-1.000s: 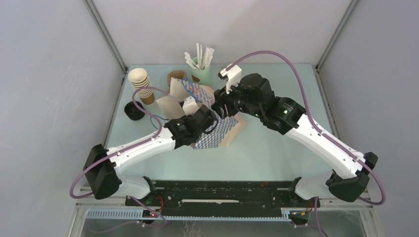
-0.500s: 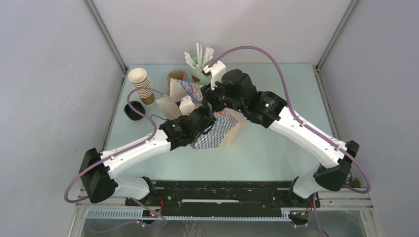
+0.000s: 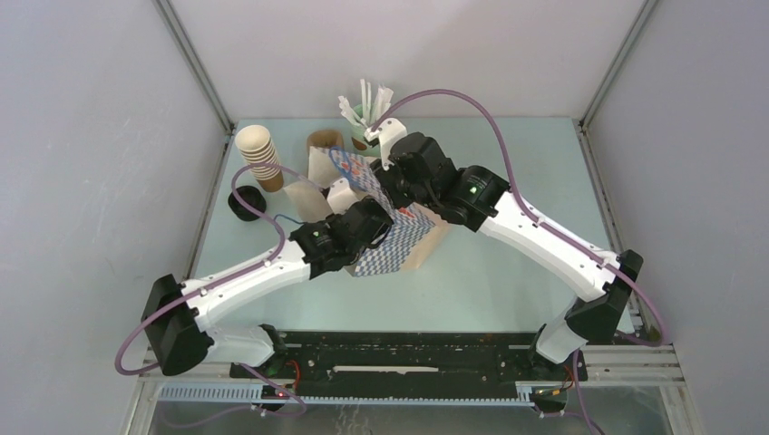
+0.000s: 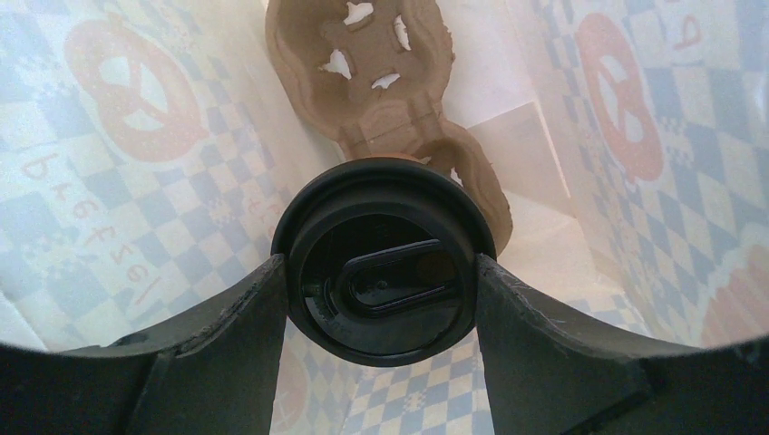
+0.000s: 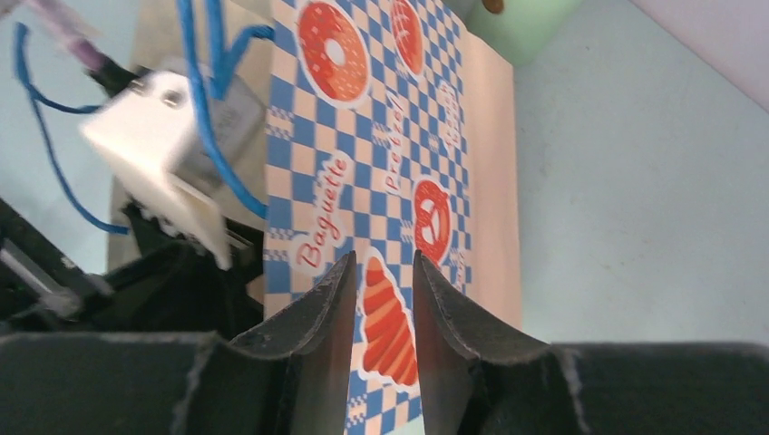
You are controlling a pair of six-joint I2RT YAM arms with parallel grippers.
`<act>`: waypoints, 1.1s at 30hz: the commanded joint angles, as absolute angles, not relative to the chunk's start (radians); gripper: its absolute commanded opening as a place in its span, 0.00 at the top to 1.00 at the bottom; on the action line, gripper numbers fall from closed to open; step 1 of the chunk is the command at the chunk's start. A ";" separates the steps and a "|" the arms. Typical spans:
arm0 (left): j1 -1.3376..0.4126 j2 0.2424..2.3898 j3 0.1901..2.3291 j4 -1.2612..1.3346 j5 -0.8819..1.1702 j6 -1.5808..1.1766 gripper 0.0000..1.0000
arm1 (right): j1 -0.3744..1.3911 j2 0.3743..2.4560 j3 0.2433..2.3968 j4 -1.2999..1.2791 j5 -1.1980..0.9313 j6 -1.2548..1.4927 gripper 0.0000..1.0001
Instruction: Pack the takeout coffee
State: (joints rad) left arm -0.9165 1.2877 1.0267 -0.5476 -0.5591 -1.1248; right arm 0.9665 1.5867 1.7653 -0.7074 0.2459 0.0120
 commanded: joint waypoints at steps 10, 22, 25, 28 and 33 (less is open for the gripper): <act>-0.839 1.232 1.050 -0.423 -0.474 -1.033 0.99 | 0.853 1.432 1.714 -0.670 0.106 0.134 0.59; -0.827 1.369 1.192 -0.430 -0.409 -0.991 0.99 | 0.772 1.372 1.688 -0.672 -0.094 0.074 0.37; -0.823 1.374 1.177 -0.450 -0.411 -1.006 0.99 | 0.772 1.421 1.734 -0.701 -0.063 0.040 0.37; -0.816 1.372 1.157 -0.469 -0.408 -1.024 0.99 | 0.773 1.474 1.794 -0.747 -0.015 0.003 0.39; -0.803 1.366 1.140 -0.468 -0.404 -1.034 0.99 | 0.797 1.548 1.882 -0.786 -0.002 -0.034 0.45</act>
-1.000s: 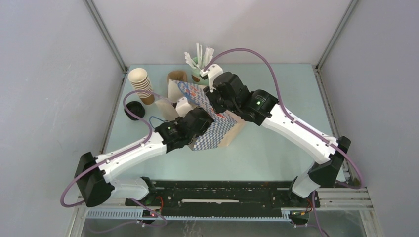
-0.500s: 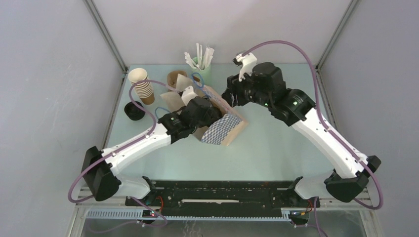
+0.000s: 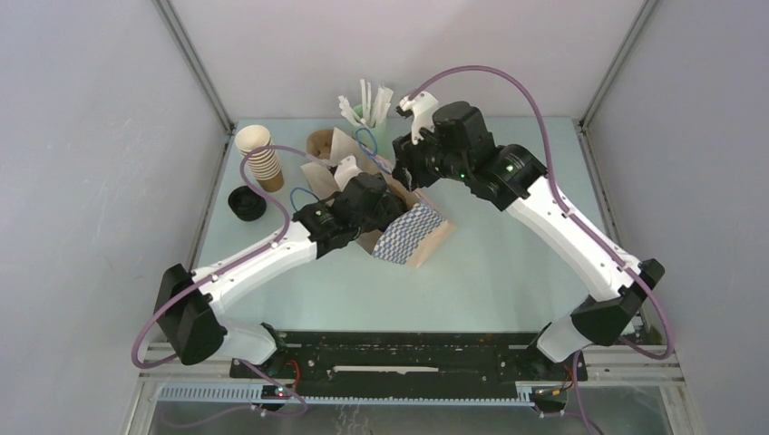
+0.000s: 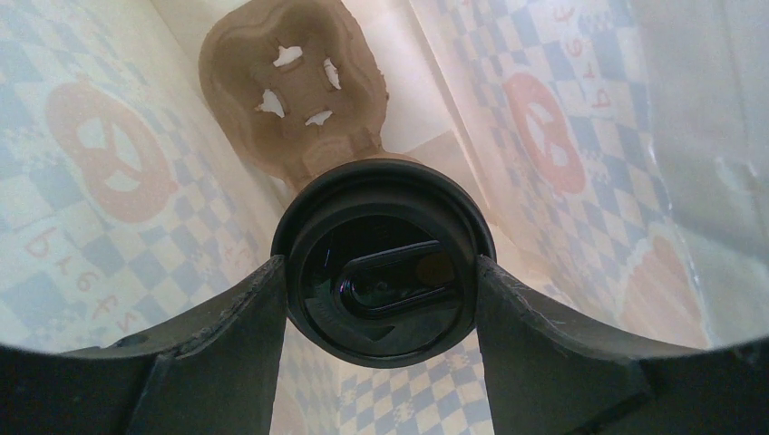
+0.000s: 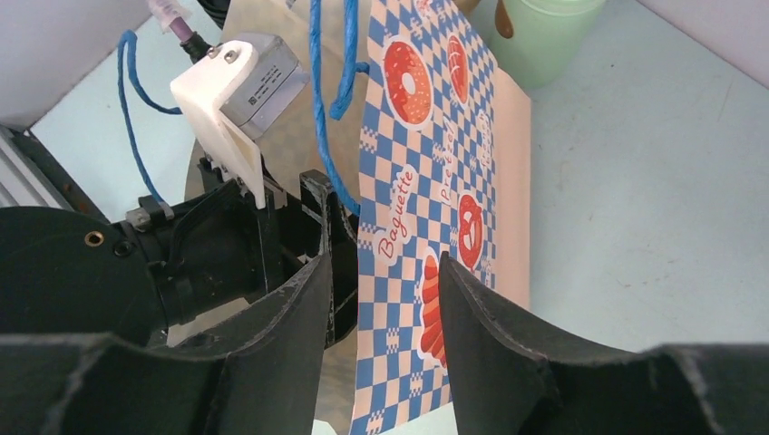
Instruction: Pack the takeout coffee
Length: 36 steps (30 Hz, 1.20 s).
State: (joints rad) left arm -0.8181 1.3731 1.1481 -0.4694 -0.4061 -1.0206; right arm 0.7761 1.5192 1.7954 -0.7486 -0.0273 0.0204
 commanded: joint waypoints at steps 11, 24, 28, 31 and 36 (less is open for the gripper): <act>-0.782 1.389 1.156 -0.458 -0.384 -1.029 0.99 | 0.864 1.620 1.919 -0.799 0.165 -0.076 0.56; -0.779 1.369 1.143 -0.477 -0.379 -1.026 0.99 | 0.867 1.753 2.030 -0.794 0.251 -0.143 0.60; -0.779 1.351 1.138 -0.496 -0.389 -1.023 0.99 | 0.869 1.831 2.123 -0.839 0.198 -0.140 0.64; -0.779 1.336 1.137 -0.510 -0.406 -1.019 0.99 | 0.875 1.841 2.132 -0.846 0.220 -0.130 0.69; -0.773 1.322 1.120 -0.511 -0.413 -1.024 0.99 | 0.890 1.827 2.126 -0.869 0.303 -0.097 0.58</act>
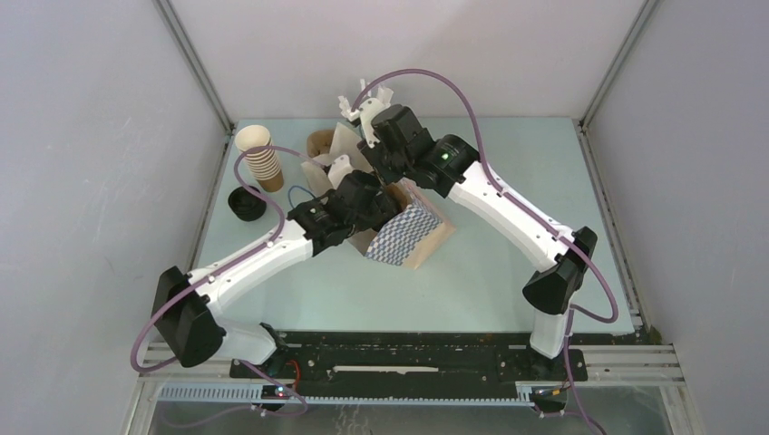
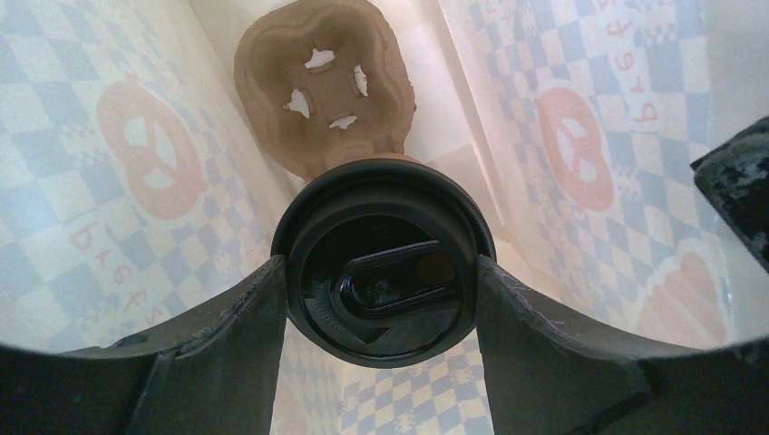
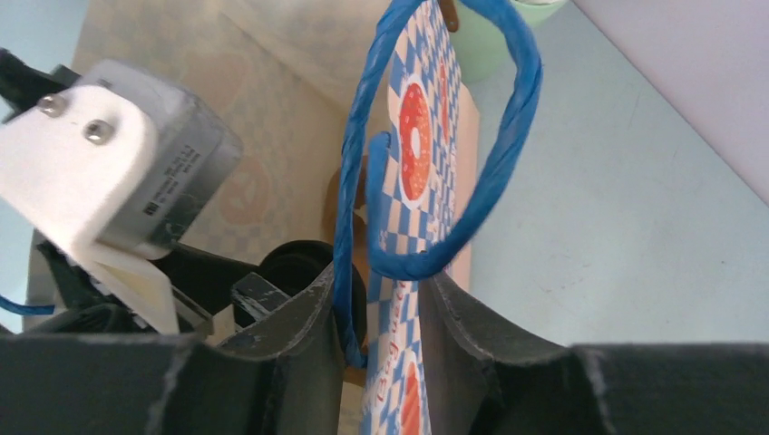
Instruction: Pack the takeout coffee
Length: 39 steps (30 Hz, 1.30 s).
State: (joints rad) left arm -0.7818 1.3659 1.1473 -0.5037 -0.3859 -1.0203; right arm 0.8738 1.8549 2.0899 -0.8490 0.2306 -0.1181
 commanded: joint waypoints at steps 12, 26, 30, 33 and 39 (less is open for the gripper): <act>-0.773 1.306 1.104 -0.500 -0.403 -1.034 1.00 | 0.875 1.848 2.177 -0.821 0.247 -0.108 1.00; -0.773 1.210 1.102 -0.500 -0.444 -0.970 1.00 | 0.777 1.538 1.620 -0.184 -0.182 -0.113 1.00; -0.774 1.208 1.112 -0.483 -0.445 -0.942 1.00 | 0.808 1.532 1.579 -0.095 -0.143 -0.215 1.00; -0.772 1.222 1.141 -0.481 -0.451 -0.916 1.00 | 0.820 1.533 1.570 -0.017 -0.134 -0.267 1.00; -0.767 1.240 1.133 -0.446 -0.444 -0.919 1.00 | 0.823 1.527 1.492 0.108 -0.156 -0.325 1.00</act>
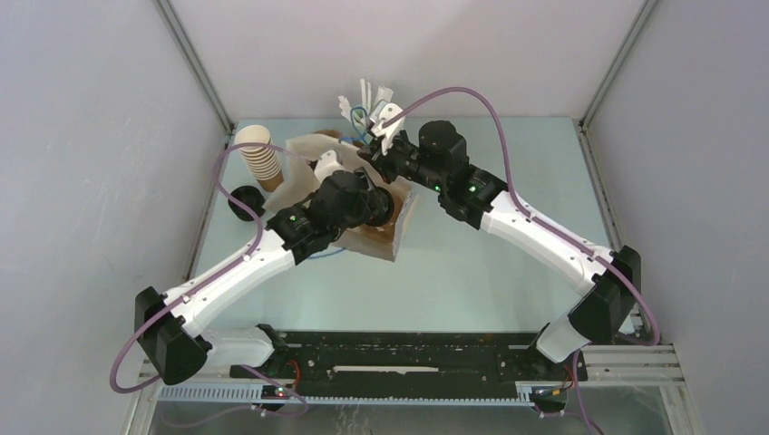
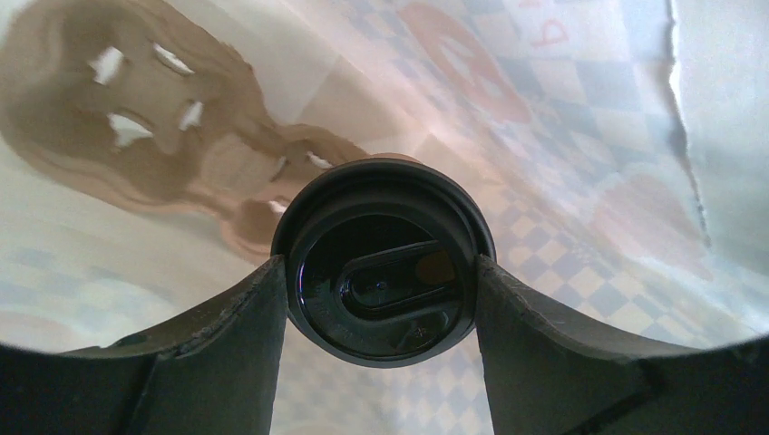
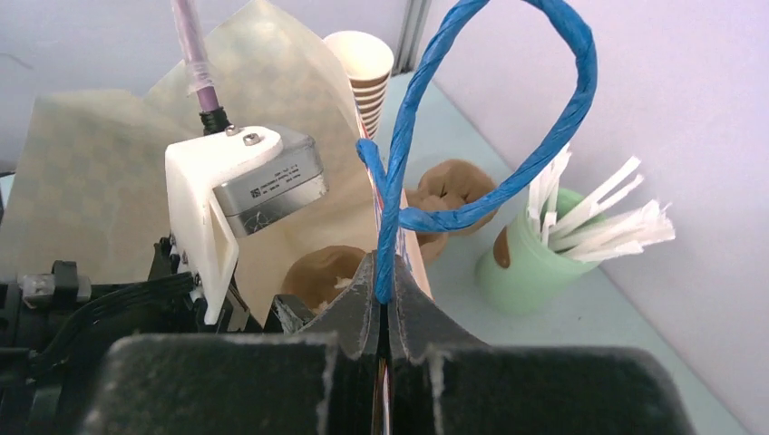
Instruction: Pack the takeout coffee
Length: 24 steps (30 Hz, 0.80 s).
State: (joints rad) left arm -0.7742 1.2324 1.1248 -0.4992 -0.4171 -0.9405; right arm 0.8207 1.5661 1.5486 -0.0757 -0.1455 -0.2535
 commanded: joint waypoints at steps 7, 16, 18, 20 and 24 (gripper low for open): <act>-0.763 1.230 1.038 -0.385 -0.472 -0.964 1.00 | 0.890 1.480 1.365 0.195 -0.068 -0.366 1.00; -0.763 1.214 0.956 -0.378 -0.480 -0.993 1.00 | 0.914 1.462 1.322 0.221 -0.082 -0.377 1.00; -0.762 1.188 0.937 -0.381 -0.496 -0.998 1.00 | 0.922 1.450 1.323 0.219 -0.086 -0.381 1.00; -0.763 1.156 0.926 -0.389 -0.513 -1.001 1.00 | 0.939 1.438 1.323 0.222 -0.081 -0.411 1.00; -0.762 1.122 0.927 -0.389 -0.528 -0.986 1.00 | 0.948 1.431 1.324 0.235 -0.079 -0.428 1.00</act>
State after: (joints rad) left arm -0.7689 1.1851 0.9348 -0.4171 -0.4717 -0.9787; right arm 0.9321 1.4899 1.3209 0.1585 -0.0761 -0.3927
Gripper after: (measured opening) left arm 0.721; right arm 0.018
